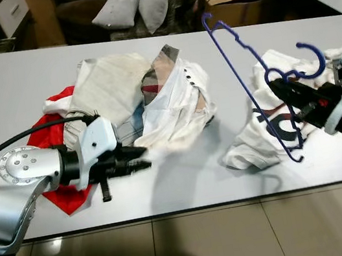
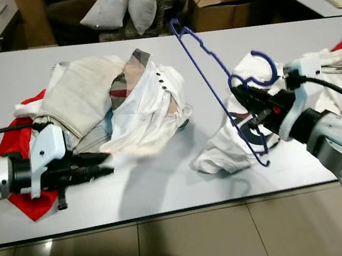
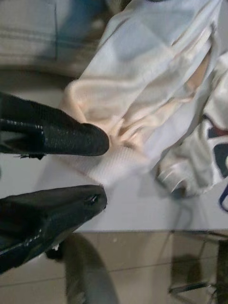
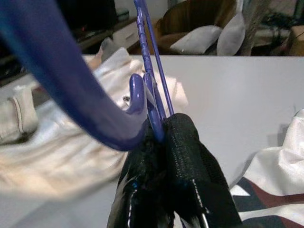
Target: Hang hanger
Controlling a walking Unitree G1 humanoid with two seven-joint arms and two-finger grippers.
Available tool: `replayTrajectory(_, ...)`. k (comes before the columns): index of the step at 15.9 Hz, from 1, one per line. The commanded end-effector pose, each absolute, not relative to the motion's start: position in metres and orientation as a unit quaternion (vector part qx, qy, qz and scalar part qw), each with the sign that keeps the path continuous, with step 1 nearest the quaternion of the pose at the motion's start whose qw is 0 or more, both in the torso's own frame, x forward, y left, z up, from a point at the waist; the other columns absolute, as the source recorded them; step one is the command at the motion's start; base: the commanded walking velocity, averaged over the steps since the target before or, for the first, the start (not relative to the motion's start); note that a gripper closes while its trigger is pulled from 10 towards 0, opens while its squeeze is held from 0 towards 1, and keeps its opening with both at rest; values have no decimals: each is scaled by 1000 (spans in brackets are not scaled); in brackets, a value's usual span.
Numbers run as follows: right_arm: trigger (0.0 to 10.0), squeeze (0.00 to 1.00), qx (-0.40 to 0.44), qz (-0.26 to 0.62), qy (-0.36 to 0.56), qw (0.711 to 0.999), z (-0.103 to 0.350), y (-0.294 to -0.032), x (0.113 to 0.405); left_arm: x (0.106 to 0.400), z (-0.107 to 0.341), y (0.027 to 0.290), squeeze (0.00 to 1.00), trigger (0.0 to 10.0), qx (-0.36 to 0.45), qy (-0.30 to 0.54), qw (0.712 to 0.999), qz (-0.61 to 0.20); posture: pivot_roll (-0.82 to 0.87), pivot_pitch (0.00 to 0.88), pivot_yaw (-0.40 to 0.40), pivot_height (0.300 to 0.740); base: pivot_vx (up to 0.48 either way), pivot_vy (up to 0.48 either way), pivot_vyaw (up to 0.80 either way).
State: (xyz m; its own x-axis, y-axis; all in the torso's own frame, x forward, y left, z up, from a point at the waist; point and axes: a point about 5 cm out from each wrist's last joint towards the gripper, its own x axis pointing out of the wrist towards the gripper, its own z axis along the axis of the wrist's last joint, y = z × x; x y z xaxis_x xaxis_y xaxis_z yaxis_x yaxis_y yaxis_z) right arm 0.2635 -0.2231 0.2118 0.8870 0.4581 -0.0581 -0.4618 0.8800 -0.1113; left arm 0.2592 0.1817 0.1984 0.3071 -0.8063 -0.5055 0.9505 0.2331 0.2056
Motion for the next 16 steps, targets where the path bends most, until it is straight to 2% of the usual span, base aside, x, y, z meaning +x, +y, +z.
replayTrajectory(1,10000,0,-65,228,11,972,215,-224,264,256,197,183,1000,10000,251,164,762,-574,-40,0,-82,740,0,0,0)
replayTrajectory(4,10000,0,-55,198,19,978,211,-228,268,249,195,194,1000,10000,258,199,749,-577,-40,0,-82,740,0,0,0)
replayTrajectory(5,10000,0,-45,196,14,980,212,-227,268,251,200,195,1000,10000,251,184,759,-572,-38,0,-83,740,0,0,0)
replayTrajectory(6,10000,0,-26,169,-11,985,215,-223,272,265,219,191,1000,10000,216,97,809,-538,-34,0,-86,740,0,0,0)
replayTrajectory(7,10000,0,-22,153,-22,988,216,-222,274,271,228,189,1000,10000,195,57,829,-521,-34,0,-86,740,0,0,0)
replayTrajectory(8,10000,0,-5,138,-17,990,213,-217,275,292,238,180,1000,10000,135,-23,892,-431,-36,0,-83,740,0,0,0)
replayTrajectory(9,10000,0,-12,128,-10,992,210,-215,275,298,238,175,1000,10000,98,-47,911,-397,-39,0,-81,740,0,0,0)
replayTrajectory(10,10000,0,-21,123,-6,992,206,-211,274,302,236,171,1000,10000,58,-61,926,-369,-41,0,-79,740,0,0,0)
replayTrajectory(11,10000,0,-24,98,-3,995,201,-206,271,304,227,163,765,10000,12,-71,941,-330,-56,0,-74,740,0,0,0)
replayTrajectory(13,10000,0,-20,60,1,998,196,-203,269,304,213,156,765,10000,3,-60,953,-298,-63,0,-73,740,0,0,0)
replayTrajectory(14,10000,0,-19,28,4,999,191,-200,267,302,194,145,765,10000,-2,-36,961,-276,-69,0,-74,740,0,-412,0)
replayTrajectory(16,10000,0,-27,20,13,999,187,-196,265,301,179,133,761,10000,6,-23,966,-258,-81,0,-78,740,0,-426,0)
